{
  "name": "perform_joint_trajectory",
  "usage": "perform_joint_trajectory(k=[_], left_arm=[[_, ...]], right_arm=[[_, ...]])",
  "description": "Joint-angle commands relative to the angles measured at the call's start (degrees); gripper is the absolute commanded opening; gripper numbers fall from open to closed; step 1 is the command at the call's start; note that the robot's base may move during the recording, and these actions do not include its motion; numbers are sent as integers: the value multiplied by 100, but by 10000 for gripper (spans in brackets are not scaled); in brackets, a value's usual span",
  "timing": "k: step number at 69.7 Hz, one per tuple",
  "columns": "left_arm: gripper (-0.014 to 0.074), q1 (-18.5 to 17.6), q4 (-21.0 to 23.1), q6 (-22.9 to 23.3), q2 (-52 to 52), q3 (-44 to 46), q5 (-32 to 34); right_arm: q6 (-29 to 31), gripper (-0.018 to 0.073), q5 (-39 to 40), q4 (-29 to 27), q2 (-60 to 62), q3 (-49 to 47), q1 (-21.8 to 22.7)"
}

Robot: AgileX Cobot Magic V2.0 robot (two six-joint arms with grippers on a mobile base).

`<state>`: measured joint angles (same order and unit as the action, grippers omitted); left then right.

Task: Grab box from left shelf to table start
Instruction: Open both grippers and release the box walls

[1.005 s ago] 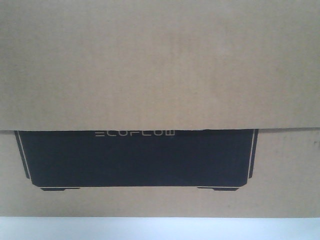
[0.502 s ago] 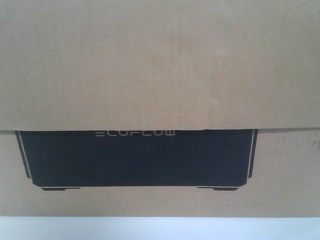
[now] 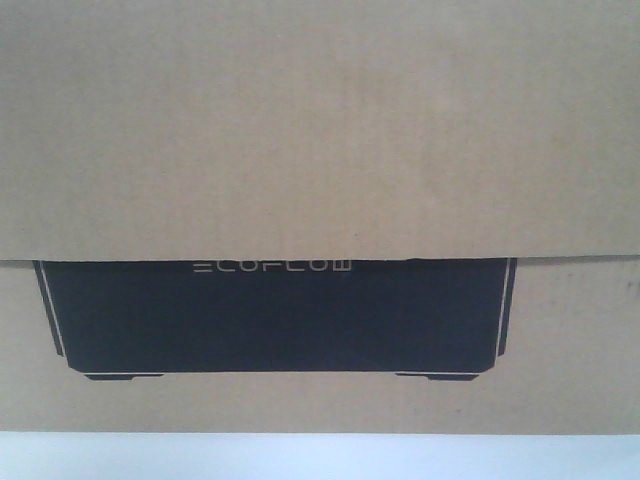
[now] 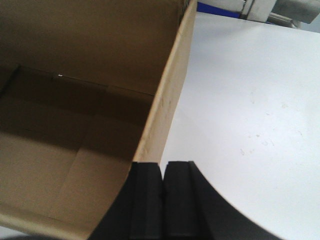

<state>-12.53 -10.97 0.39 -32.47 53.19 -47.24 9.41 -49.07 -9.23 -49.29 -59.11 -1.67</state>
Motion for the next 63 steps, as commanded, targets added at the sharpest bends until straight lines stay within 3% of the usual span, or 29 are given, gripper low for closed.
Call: perform_joint_trajectory(k=[1, 11, 18, 28, 63], left_arm=[[-99, -23, -47, 208, 454, -481, 1071], [-99, -23, -24, 235, 1289, -1514, 1885], [-99, -23, -24, 496, 1798, -2067, 2392], [-99, -23, 287, 509, 2380, -2704, 3009], [-99, -23, 430, 509, 2540, -3087, 2980]], right_arm=[[4, 53, 1197, 31, 619, 638, 4], [67, 53, 2176, 88, 1649, 1928, 4], [67, 53, 2661, 168, 2293, 2609, 4], [67, 53, 3062, 255, 3092, 3365, 4], [67, 53, 3389, 255, 3398, 3592, 4]])
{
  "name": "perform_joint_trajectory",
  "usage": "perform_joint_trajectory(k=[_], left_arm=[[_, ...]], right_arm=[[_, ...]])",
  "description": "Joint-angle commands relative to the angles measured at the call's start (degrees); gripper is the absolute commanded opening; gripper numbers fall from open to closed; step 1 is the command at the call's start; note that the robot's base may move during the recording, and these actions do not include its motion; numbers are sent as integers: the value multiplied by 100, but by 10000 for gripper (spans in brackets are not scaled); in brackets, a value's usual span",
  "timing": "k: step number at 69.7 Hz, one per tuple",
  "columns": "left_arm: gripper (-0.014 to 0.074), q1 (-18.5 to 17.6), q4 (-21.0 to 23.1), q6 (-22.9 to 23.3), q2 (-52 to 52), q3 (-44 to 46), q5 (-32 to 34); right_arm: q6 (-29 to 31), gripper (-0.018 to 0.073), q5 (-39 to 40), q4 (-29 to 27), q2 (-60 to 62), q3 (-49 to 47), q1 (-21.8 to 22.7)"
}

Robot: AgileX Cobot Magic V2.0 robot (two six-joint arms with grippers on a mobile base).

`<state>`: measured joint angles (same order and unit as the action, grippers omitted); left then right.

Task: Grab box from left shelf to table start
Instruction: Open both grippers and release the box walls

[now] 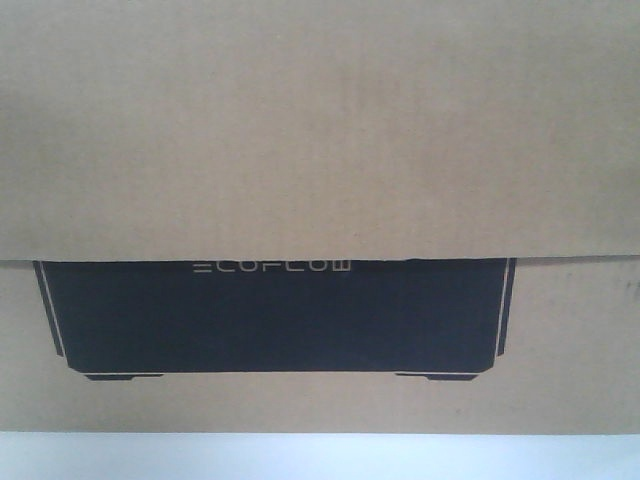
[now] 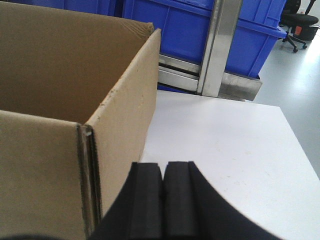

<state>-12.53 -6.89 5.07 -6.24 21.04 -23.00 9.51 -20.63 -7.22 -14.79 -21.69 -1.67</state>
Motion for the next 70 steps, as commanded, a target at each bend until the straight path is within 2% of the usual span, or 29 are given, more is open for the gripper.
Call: perform_joint_trajectory(k=[1, 13, 19, 22, 27, 33, 41, 45, 49, 70], left_arm=[[-99, -23, 22, 41, -83, 128, 556], [-99, -23, 44, 41, -83, -17, 678], [-99, 24, 352, 5, 37, -217, 690], [-99, 111, 497, -213, 165, -350, 698], [-99, 343, 977, -654, 441, -627, 735], [-99, 665, 1265, -761, 766, -1128, 1061], [-99, 944, 1275, -761, 763, -1893, 1959], [-99, 1024, 1275, -761, 763, -2291, 2647], [-99, 1054, 1275, -761, 776, -2207, 2268], [-99, 1054, 1275, -761, 776, -2249, 2300]], right_arm=[[57, 53, 545, 54, -52, -150, 4], [57, 53, 545, 54, -52, -150, 4], [57, 53, 545, 54, -52, -150, 4], [57, 53, 545, 54, -52, -150, 4], [57, 53, 539, 54, -52, -150, 4], [57, 53, 539, 54, -52, -150, 4], [57, 53, 529, 54, -52, -150, 4], [57, 53, 496, 54, -52, -150, 4], [57, 53, 492, 54, -52, -150, 4], [57, 53, 492, 54, -52, -150, 4]])
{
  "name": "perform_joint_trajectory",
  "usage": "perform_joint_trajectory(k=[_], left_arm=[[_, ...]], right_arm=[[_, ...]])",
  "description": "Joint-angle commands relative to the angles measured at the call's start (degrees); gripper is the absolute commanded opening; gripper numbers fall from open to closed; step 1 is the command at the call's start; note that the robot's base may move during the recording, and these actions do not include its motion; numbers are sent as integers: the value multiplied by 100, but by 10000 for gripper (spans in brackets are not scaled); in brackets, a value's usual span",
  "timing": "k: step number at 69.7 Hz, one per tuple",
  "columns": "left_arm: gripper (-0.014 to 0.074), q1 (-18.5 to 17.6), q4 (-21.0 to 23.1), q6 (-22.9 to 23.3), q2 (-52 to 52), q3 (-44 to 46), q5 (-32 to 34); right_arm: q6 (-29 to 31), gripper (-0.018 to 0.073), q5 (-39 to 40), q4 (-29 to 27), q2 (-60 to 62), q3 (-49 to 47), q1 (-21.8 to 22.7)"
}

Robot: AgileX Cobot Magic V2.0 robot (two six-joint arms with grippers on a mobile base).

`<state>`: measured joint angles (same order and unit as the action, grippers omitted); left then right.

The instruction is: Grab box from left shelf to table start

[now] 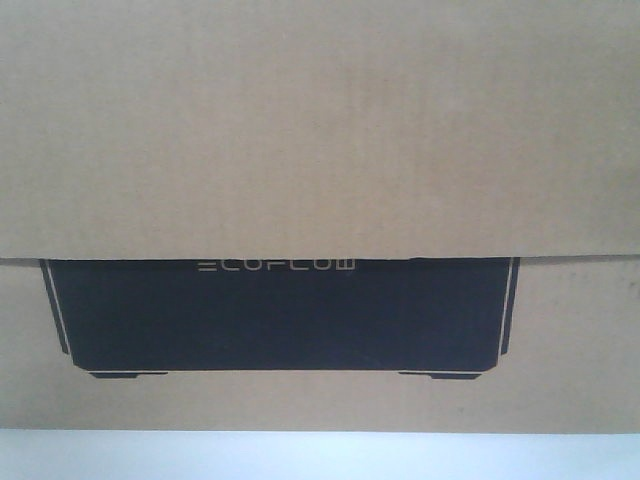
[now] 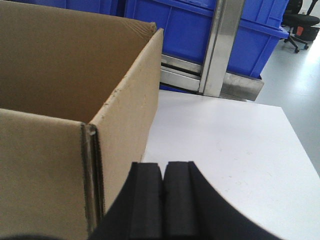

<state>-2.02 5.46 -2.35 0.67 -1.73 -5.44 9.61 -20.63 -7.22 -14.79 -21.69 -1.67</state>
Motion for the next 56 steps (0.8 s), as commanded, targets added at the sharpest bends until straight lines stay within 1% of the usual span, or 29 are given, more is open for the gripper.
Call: perform_joint_trajectory(k=[1, 31, 35, 41, 46, 52, 56], left_arm=[[-99, 4, 40, -19, 85, 28, 544], [-99, 4, 40, -19, 85, 28, 544], [-99, 4, 40, -19, 85, 28, 544], [-99, 4, 40, -19, 85, 28, 544], [-99, 4, 40, -19, 85, 28, 544], [-99, 4, 40, -19, 85, 28, 544], [-99, 4, 40, -19, 85, 28, 544]], right_arm=[[46, 53, 492, 54, -52, -150, 4], [46, 53, 486, 54, -52, -150, 4], [33, 53, 441, -47, -52, -109, 4], [27, 53, 634, 91, -40, 163, 63], [-64, 53, 934, 104, 108, 501, 211], [-166, 53, 1223, 104, 482, 1046, 386], [-166, 53, 1272, 154, 768, 1376, 423]])
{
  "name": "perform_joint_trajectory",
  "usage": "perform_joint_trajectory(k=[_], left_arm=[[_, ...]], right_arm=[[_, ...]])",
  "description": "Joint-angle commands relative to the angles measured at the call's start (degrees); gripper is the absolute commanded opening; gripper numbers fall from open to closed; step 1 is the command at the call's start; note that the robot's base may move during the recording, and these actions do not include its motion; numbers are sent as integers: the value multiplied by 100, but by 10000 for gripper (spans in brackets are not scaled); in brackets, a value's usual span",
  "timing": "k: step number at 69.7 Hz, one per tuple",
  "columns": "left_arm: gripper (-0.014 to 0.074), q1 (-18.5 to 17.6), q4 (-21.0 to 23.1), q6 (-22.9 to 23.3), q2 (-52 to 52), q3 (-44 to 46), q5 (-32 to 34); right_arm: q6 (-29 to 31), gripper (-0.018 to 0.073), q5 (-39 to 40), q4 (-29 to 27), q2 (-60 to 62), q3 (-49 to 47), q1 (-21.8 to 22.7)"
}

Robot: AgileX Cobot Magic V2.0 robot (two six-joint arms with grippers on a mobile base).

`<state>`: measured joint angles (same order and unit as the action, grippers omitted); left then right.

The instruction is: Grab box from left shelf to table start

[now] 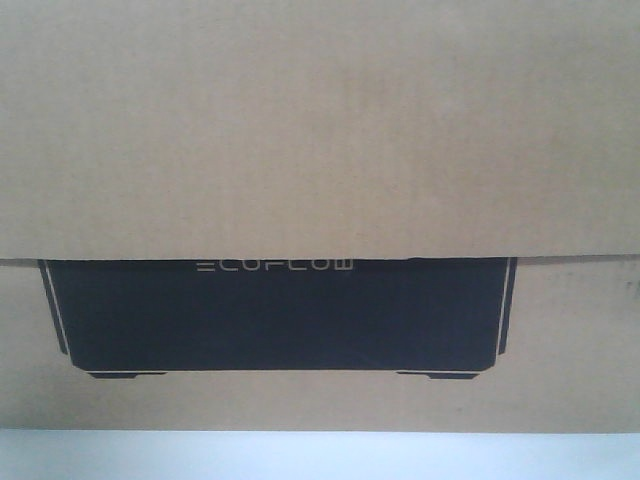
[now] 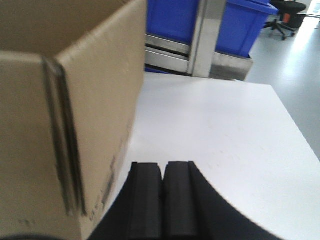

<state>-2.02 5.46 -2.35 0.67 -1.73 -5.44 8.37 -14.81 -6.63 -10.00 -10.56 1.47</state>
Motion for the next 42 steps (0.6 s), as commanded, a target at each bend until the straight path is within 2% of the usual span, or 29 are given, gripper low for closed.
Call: perform_joint_trajectory(k=[1, 14, 18, 42], left_arm=[[-99, 4, 40, -19, 85, 28, 544], [-99, 4, 40, -19, 85, 28, 544], [-99, 4, 40, -19, 85, 28, 544], [-99, 4, 40, -19, 85, 28, 544]], right_arm=[[-41, 53, 702, 111, 362, 344, 109], [-67, 53, 978, 147, 1131, 1279, 109], [-94, 53, 736, 141, 1095, 1245, 109], [-130, 53, 779, 127, 1112, 1251, 109]])
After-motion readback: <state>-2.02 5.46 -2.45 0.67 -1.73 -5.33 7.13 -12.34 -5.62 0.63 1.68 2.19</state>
